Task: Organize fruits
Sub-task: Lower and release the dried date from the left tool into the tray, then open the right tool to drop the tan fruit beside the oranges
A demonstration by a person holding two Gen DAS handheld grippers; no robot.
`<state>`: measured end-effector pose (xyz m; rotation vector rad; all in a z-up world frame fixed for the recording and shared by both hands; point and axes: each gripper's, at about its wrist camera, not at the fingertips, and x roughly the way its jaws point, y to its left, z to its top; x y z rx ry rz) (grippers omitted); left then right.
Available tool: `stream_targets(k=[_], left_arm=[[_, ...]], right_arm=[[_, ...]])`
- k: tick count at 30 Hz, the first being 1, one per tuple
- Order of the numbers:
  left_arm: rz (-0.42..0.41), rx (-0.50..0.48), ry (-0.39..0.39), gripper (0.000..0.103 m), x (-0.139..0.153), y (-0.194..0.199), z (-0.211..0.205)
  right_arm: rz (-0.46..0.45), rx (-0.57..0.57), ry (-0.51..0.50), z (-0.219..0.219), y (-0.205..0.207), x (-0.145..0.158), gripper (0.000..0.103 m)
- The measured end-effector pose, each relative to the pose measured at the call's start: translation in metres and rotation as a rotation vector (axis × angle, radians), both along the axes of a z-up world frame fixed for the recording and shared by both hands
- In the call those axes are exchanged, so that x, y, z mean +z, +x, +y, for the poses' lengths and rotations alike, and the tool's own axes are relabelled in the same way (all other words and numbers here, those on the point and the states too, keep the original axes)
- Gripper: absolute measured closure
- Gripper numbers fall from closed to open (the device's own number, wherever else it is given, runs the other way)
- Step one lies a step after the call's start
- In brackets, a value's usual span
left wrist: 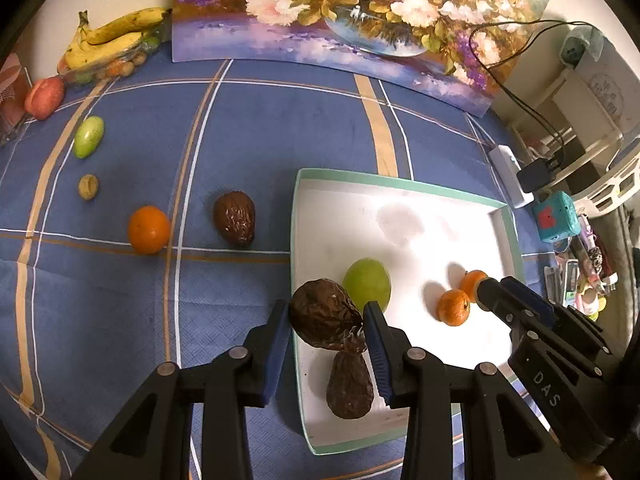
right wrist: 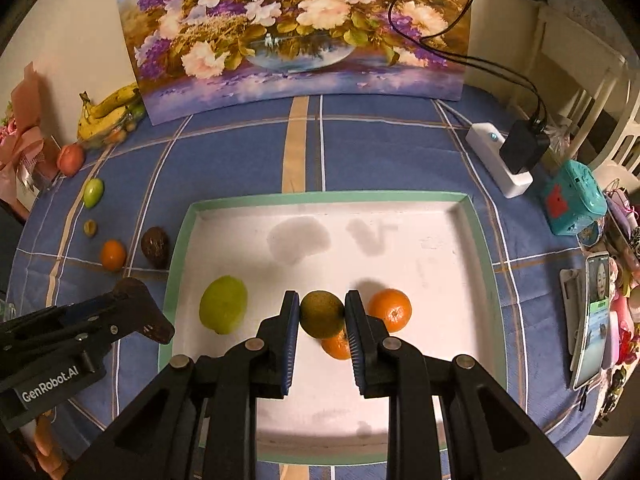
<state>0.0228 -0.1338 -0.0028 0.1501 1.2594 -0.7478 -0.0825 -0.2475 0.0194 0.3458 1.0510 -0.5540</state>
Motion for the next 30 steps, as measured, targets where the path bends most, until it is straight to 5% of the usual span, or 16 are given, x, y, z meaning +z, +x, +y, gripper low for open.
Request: stream_targets(k=[30], left_arm=[[-0.005, -0.024, 0.057, 0.062, -0.015, -0.005, -0.011]], right_arm=[[0.115, 0.047, 0.088, 0.012, 0.009, -0.037, 0.078]])
